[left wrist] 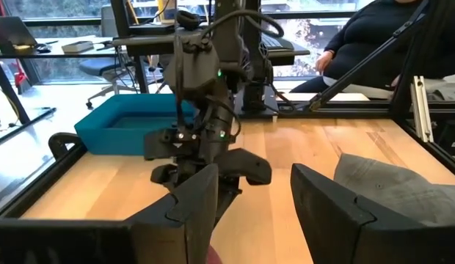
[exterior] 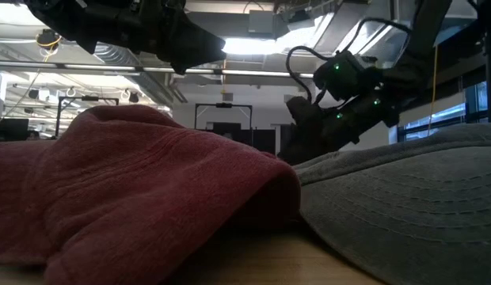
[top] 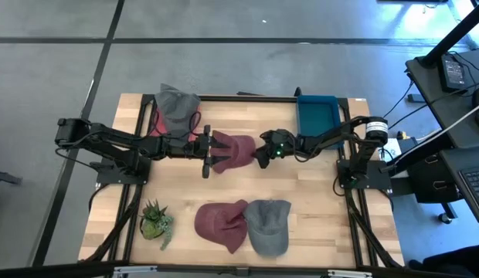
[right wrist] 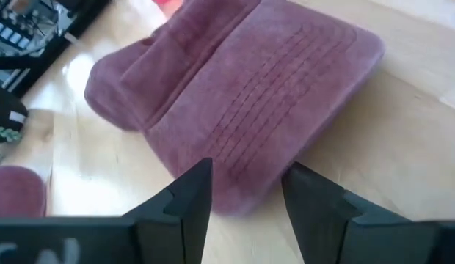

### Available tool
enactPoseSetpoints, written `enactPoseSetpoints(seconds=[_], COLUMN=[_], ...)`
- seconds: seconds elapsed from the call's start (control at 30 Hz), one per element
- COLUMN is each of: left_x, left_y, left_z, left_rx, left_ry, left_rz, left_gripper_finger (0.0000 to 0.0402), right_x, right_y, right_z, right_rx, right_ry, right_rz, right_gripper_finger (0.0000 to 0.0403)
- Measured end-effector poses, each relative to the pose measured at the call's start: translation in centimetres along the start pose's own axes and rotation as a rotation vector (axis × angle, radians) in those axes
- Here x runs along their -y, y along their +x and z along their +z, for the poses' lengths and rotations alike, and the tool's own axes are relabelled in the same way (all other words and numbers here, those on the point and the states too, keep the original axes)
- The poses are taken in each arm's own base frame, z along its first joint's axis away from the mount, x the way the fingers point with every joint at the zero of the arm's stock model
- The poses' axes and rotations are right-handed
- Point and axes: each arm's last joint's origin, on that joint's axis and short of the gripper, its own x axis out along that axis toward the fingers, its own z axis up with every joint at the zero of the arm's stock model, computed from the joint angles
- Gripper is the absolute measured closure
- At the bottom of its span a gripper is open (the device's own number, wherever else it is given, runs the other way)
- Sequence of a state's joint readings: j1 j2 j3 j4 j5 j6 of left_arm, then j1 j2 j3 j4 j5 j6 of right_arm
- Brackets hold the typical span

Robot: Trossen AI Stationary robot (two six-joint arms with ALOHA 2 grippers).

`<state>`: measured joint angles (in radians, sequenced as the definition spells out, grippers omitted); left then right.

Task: Pick & Place hat
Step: Put the top red cap into the blue bin

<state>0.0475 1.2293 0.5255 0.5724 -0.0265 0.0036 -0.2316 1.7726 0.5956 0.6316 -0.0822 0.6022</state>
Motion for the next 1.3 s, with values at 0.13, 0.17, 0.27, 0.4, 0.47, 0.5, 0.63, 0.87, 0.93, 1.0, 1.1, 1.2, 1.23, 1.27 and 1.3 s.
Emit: enactPoseSetpoints(seconds=[0.13,0.17,0.27,0.4,0.47,0.5,0.63,0.87,0.93,1.0,1.1,1.2,1.23,1.27,1.3], left_x=[0.0,0.0,0.0,0.0,0.0,0.0,0.0,0.0,0.0,0.1,0.5,0.8,0.9,1.0,1.1], left_y=[0.0,0.0,0.0,0.0,0.0,0.0,0.0,0.0,0.0,0.0,0.2,0.6,0.9,1.3,1.6], left_z=[0.0,0.0,0.0,0.0,0.0,0.0,0.0,0.0,0.0,0.0,-0.1,-0.3,-0.4,-0.5,-0.7], left_rx=[0.000,0.000,0.000,0.000,0.000,0.000,0.000,0.000,0.000,-0.001,-0.003,0.022,0.046,0.060,0.078], left_ry=[0.000,0.001,0.001,0.001,0.001,0.000,0.000,-0.002,-0.036,-0.103,-0.168,-0.177,-0.187,-0.201,-0.214], left_rz=[0.000,-0.001,-0.001,0.000,0.005,0.005,0.006,0.001,0.000,-0.004,-0.014,-0.007,0.006,0.019,0.028], left_gripper_finger=[0.0233,0.0233,0.0232,0.0235,0.0237,0.0237,0.0234,0.0235,0.0237,0.0237,0.0234,0.0233,0.0233,0.0233,0.0233], right_x=[0.5,0.6,0.7,0.7,0.6,0.5,0.2,-0.2,-0.3,-0.3,-0.4,-0.9,-1.2,-1.5,-1.8], right_y=[0.8,1.0,1.3,1.3,1.3,1.3,1.3,0.7,0.0,-1.2,-3.5,-5.9,-6.7,-7.4,-8.1], right_z=[-0.3,-0.4,-0.5,-0.5,-0.4,-0.4,0.0,0.6,0.7,0.7,0.6,-0.1,-0.3,-0.5,-0.6], right_rx=[0.025,0.032,0.052,0.049,0.055,0.057,0.080,0.121,0.138,0.176,0.255,0.353,0.389,0.428,0.465], right_ry=[0.015,0.012,-0.009,-0.048,-0.057,-0.058,-0.091,-0.141,-0.166,-0.180,-0.180,-0.189,-0.203,-0.213,-0.226], right_rz=[0.024,0.031,0.041,0.051,0.064,0.073,0.100,0.116,0.108,0.070,0.051,0.064,0.069,0.076,0.076], right_gripper_finger=[0.0240,0.0240,0.0240,0.0254,0.0280,0.0296,0.0373,0.0385,0.0387,0.0387,0.0387,0.0387,0.0387,0.0387,0.0387])
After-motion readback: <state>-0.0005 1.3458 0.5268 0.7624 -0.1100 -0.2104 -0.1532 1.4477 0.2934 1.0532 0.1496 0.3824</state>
